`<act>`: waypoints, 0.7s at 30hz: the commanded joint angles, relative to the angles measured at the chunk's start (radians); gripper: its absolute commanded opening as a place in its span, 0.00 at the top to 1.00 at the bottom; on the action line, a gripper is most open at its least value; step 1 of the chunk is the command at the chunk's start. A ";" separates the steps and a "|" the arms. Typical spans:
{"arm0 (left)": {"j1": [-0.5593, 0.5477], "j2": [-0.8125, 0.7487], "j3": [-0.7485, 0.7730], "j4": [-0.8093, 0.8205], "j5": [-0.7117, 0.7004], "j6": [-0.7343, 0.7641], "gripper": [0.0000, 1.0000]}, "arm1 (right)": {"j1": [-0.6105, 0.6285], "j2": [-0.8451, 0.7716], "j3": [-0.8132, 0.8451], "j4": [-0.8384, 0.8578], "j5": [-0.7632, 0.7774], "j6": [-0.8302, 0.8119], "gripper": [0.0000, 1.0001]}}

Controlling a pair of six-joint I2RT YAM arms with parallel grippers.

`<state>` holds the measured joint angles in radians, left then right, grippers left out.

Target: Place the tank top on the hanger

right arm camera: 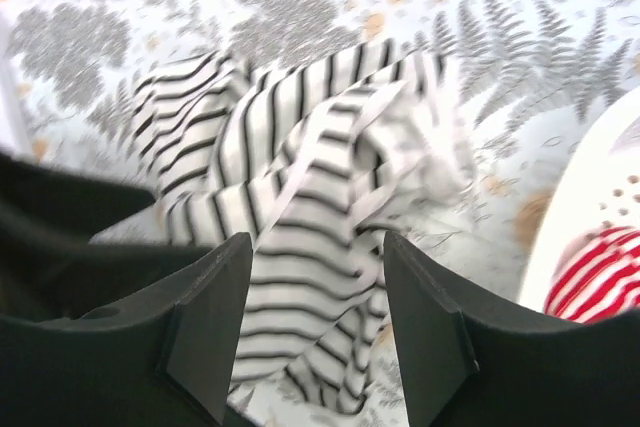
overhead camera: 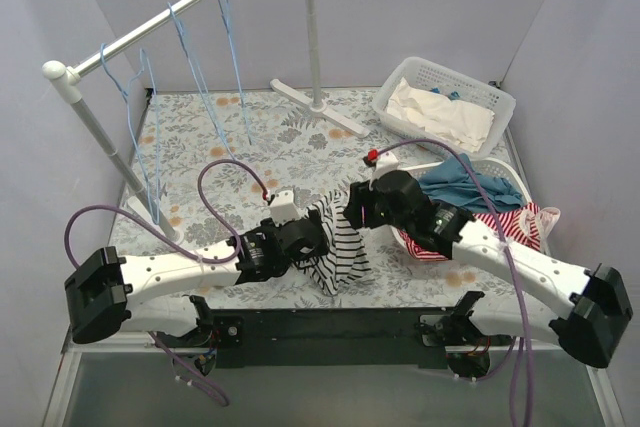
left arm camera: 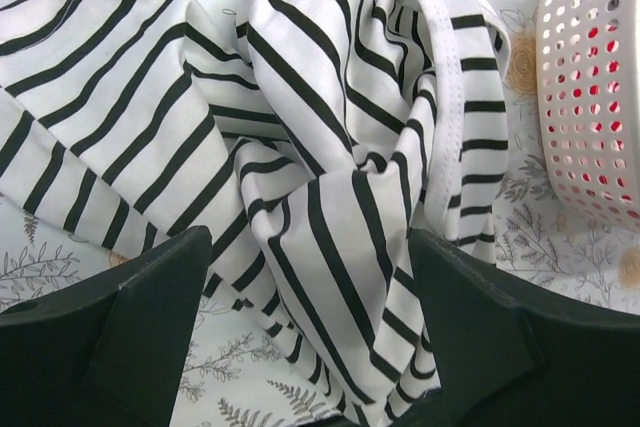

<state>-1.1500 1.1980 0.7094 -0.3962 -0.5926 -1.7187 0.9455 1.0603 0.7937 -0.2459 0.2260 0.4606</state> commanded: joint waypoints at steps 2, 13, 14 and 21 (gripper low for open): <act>0.042 0.046 0.004 0.106 0.019 0.028 0.29 | -0.125 0.191 0.178 -0.012 -0.076 -0.092 0.35; 0.056 0.005 -0.070 0.085 0.088 0.016 0.95 | -0.146 0.520 0.299 0.000 -0.266 -0.105 0.44; 0.056 -0.004 -0.073 0.080 0.088 0.016 0.97 | -0.146 0.530 0.300 0.000 -0.275 -0.105 0.50; 0.056 -0.067 -0.038 -0.032 0.050 0.008 1.00 | -0.160 0.454 0.381 -0.079 -0.098 -0.122 0.99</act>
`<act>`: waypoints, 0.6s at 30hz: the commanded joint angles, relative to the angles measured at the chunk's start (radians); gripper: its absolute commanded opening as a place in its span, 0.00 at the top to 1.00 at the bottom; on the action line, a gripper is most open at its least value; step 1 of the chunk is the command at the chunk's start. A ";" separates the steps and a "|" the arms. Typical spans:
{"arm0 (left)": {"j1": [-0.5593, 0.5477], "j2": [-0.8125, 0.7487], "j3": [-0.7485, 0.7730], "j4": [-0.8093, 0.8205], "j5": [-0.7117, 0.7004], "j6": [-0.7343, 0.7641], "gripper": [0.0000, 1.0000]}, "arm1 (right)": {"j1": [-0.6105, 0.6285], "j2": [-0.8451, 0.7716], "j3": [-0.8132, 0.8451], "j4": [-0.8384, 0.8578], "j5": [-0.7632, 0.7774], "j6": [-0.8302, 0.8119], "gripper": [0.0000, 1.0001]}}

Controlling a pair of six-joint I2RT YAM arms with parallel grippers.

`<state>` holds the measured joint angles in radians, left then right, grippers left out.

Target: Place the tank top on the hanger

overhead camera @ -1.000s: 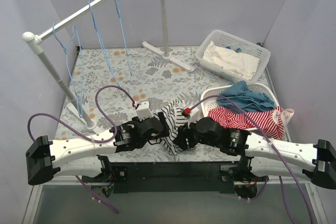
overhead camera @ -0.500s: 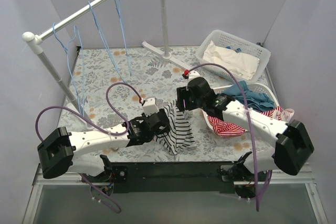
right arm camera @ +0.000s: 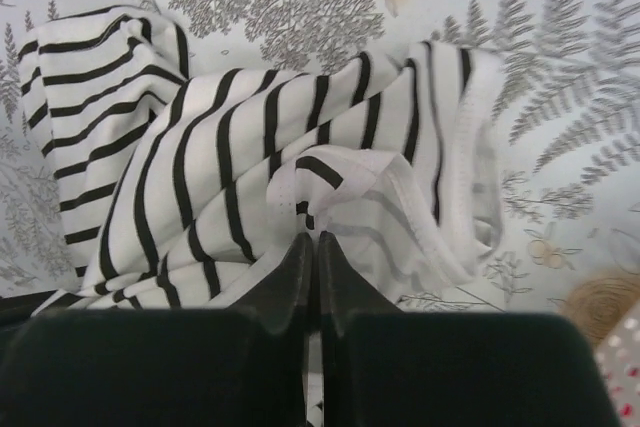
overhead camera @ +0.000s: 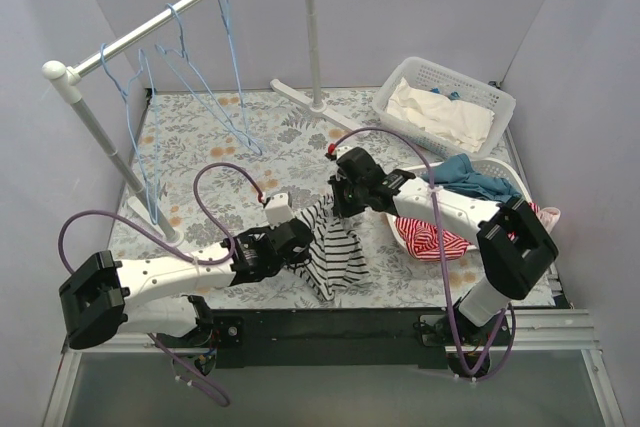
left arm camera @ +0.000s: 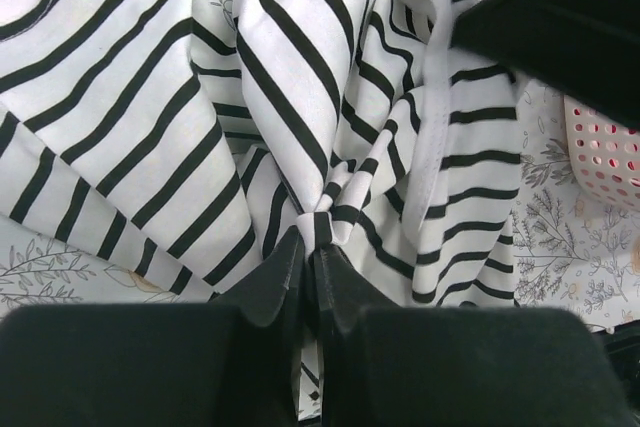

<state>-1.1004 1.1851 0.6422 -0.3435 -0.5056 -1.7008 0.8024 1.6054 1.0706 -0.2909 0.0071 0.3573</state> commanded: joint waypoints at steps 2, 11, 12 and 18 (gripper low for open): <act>0.007 -0.082 0.060 -0.118 -0.053 -0.014 1.00 | -0.046 -0.143 0.169 -0.059 0.160 -0.026 0.99; 0.007 -0.150 0.226 -0.238 -0.145 0.004 1.00 | -0.103 -0.268 0.510 -0.070 0.237 -0.078 0.99; 0.007 -0.151 0.247 -0.268 -0.154 -0.002 1.00 | -0.103 -0.274 0.534 -0.073 0.231 -0.084 0.99; 0.007 -0.165 0.229 -0.319 -0.166 -0.056 1.00 | -0.103 -0.375 0.459 -0.013 0.089 -0.083 0.99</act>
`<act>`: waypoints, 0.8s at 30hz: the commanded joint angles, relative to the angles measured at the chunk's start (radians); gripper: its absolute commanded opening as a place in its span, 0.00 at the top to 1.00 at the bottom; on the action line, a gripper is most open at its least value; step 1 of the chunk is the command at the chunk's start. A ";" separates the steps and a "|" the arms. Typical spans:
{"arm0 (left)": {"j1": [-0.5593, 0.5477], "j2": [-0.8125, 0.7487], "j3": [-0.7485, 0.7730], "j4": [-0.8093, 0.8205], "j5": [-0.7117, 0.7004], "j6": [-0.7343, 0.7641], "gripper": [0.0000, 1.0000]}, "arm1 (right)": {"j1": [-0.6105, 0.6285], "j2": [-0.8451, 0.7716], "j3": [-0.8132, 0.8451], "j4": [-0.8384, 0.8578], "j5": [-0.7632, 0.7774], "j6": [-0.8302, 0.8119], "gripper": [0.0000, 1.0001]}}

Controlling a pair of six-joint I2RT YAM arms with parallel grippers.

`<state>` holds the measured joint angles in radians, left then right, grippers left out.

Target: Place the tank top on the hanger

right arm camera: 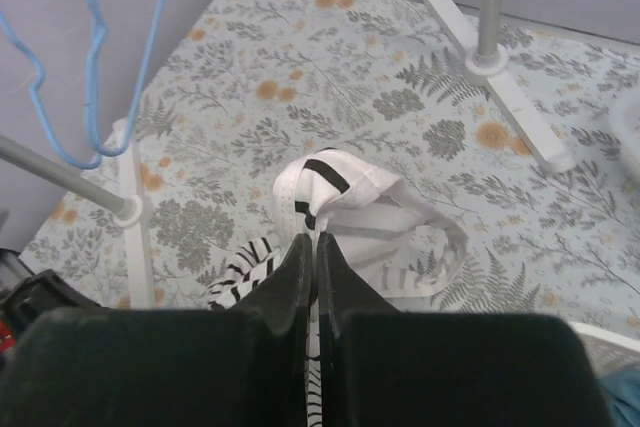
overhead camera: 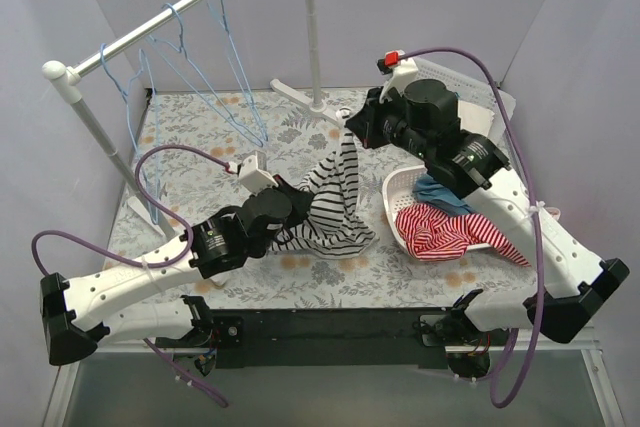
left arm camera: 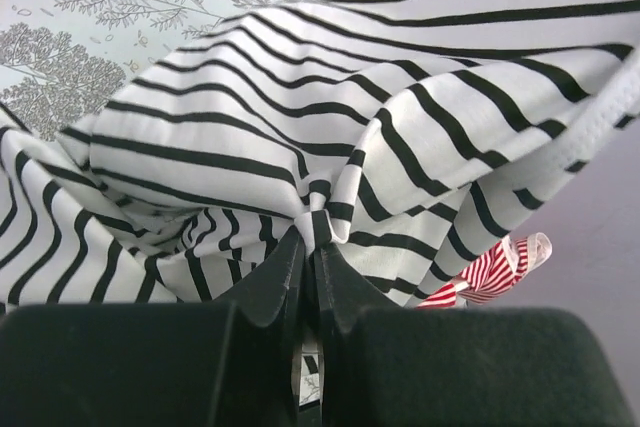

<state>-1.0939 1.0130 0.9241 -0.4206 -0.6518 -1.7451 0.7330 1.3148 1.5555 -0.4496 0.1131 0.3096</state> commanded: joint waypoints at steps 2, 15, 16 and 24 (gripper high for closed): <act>0.000 0.006 -0.079 -0.254 -0.008 -0.034 0.99 | -0.034 -0.144 -0.136 0.184 -0.105 0.003 0.99; 0.000 -0.057 -0.146 -0.201 0.153 0.062 0.46 | 0.287 -0.350 -0.983 0.314 -0.120 0.143 0.50; -0.001 -0.051 -0.143 -0.184 0.202 0.081 0.47 | 0.287 -0.385 -0.977 0.293 -0.071 0.143 0.41; -0.015 0.088 -0.113 -0.018 0.405 0.200 0.52 | 0.283 -0.457 -0.881 0.088 0.232 0.178 0.32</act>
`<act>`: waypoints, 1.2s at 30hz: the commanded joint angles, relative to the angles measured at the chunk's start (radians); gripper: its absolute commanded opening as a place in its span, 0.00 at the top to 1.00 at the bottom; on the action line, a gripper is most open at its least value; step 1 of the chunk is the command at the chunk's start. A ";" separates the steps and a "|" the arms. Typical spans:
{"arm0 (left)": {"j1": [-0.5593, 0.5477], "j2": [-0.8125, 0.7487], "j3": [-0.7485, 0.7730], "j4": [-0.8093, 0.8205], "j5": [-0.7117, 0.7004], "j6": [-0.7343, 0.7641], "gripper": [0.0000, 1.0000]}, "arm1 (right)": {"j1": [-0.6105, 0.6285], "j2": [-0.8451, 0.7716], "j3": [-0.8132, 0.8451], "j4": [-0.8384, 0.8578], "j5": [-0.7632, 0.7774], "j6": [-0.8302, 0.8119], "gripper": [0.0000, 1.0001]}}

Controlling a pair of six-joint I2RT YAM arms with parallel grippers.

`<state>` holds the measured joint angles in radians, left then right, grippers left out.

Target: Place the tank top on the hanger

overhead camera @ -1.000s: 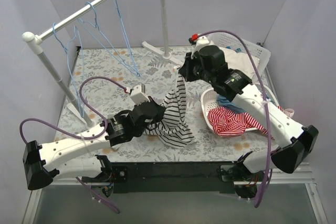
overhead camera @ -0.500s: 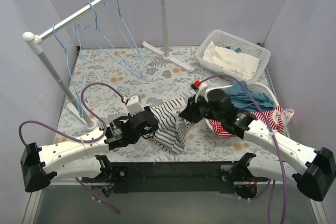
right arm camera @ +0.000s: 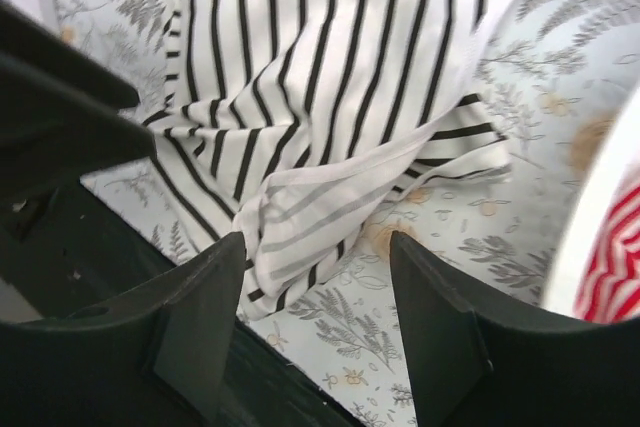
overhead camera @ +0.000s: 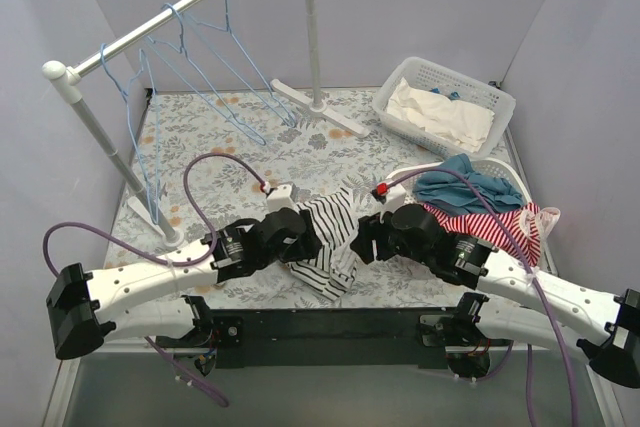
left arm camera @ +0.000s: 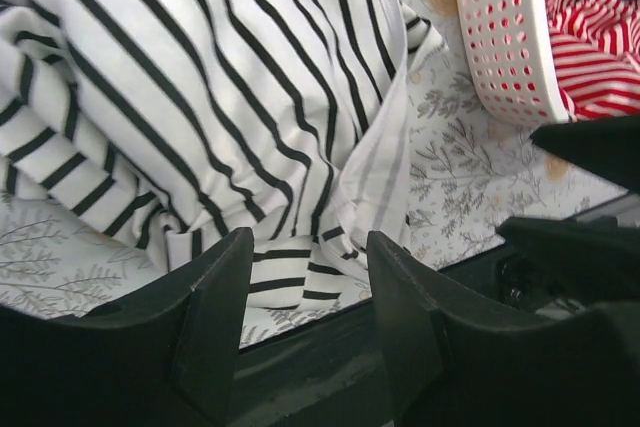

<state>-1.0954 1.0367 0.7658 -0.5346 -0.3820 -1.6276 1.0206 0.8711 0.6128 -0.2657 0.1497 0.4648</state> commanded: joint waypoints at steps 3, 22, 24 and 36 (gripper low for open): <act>-0.035 0.150 0.052 0.125 0.170 0.069 0.54 | -0.037 0.017 0.099 -0.141 0.151 0.002 0.31; -0.110 0.229 0.013 0.083 0.003 -0.132 1.00 | -0.211 0.389 0.294 0.032 -0.009 -0.101 0.31; -0.110 0.124 0.015 0.001 -0.052 -0.159 1.00 | -0.226 0.428 0.333 0.046 -0.015 -0.112 0.31; -0.110 -0.185 0.133 -0.591 -0.310 -0.388 1.00 | -0.347 0.623 0.461 0.120 -0.144 -0.084 0.38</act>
<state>-1.2018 0.8803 0.8528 -0.9043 -0.5640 -1.9217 0.6861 1.4818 1.0134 -0.2054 0.0513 0.3656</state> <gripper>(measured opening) 0.020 0.637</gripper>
